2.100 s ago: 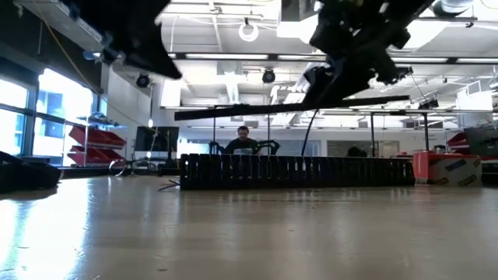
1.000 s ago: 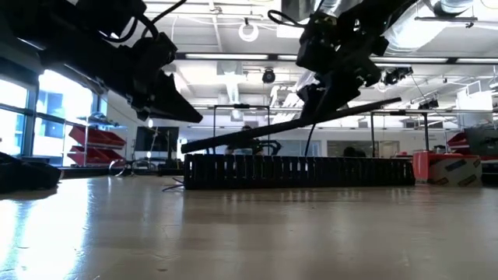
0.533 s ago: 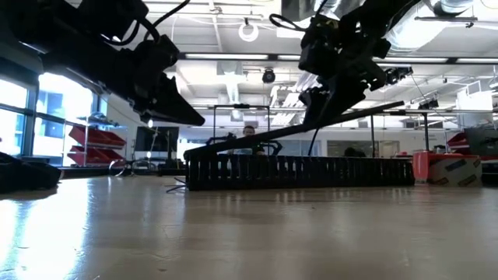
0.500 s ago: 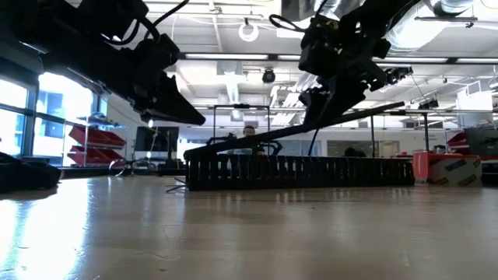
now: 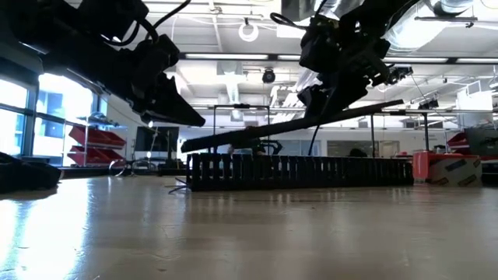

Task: Ziptie cables
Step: Close the black cable duct

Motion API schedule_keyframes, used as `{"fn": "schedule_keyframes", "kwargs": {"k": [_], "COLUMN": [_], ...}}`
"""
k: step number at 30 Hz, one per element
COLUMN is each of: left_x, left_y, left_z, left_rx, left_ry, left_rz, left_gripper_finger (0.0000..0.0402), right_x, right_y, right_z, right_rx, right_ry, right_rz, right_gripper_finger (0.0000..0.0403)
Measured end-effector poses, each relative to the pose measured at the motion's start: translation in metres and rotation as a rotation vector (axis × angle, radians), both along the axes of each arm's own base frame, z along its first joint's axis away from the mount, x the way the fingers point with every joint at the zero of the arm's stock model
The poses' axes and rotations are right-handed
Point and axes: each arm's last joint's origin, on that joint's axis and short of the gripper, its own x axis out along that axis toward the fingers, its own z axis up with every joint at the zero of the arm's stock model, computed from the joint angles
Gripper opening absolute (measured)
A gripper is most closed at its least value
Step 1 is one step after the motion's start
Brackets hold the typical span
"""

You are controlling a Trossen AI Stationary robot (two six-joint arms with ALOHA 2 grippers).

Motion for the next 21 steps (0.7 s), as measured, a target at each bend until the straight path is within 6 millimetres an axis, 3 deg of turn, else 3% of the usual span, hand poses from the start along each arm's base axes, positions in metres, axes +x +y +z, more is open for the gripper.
{"fn": "schedule_keyframes", "kwargs": {"k": [21], "left_x": [0.0000], "left_y": [0.0001], "left_z": [-0.0001], "left_rx": [0.011], "left_ry": [0.004], "left_rz": [-0.004], "left_gripper_finger": [0.0000], "right_x": [0.0006], "right_y": [0.0030], "right_z": [-0.0011], "right_rx": [-0.103], "right_ry": [0.007], "right_rz": [0.043], "right_gripper_finger": [0.0205]}}
